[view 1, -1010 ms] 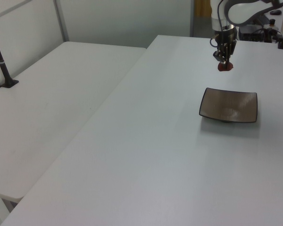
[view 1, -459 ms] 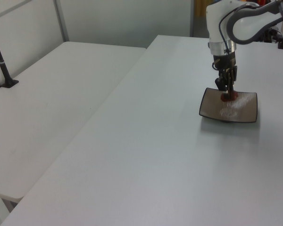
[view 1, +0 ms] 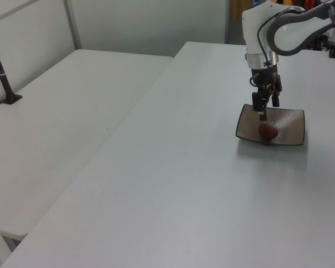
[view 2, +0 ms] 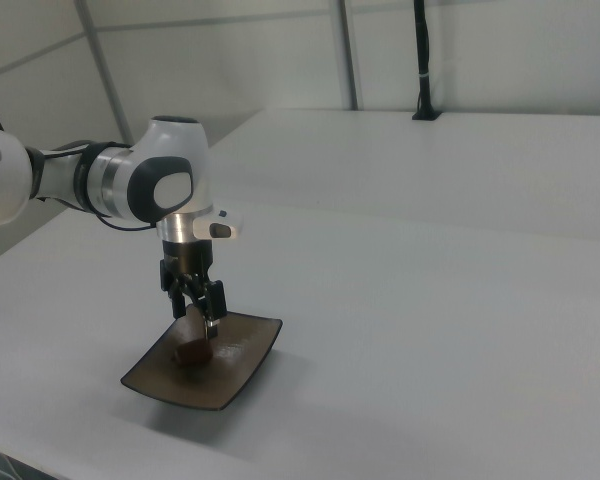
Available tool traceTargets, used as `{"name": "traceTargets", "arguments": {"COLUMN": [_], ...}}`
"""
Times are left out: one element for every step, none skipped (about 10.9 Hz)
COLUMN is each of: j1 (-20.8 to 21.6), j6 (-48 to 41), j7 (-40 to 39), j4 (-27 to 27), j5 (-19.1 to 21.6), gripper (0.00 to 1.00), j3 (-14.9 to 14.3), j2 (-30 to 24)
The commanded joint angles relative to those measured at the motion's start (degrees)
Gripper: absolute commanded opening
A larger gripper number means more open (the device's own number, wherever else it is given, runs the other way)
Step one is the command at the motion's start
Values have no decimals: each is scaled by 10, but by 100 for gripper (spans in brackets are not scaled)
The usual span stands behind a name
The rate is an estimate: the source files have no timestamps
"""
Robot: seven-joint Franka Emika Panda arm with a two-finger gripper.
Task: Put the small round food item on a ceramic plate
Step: 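Lower the food item onto the plate and open the gripper, then raise the open gripper up away from the plate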
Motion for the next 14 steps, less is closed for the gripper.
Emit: {"name": "traceTargets", "arguments": {"j1": [0,-7,-9,-12,-12,-12,-15,-16,-12,-8,3,13,13,15], "j6": [-2,-5,-28,-63,-92,-105,-111,-106,-89,-49,-37,-38,-38,-39], "j7": [-24,-61,-93,-120,-149,-157,-157,-152,-145,-128,-119,-119,-119,-118], "j4": [36,58,75,92,110,142,171,189,193,189,179,175,176,176], "j5": [1,1,1,0,-12,-26,-22,-15,-6,8,9,3,2,3], "gripper": [100,100,100,100,100,100,100,100,100,100,100,100,100,100], "j3": [-1,-2,-2,-3,-4,-4,-6,-8,-8,-8,-7,-8,-9,-22], "j2": [-28,-34,-36,-43,-46,-42,-37,-33,-30,-30,-30,-31,-32,-36]}}
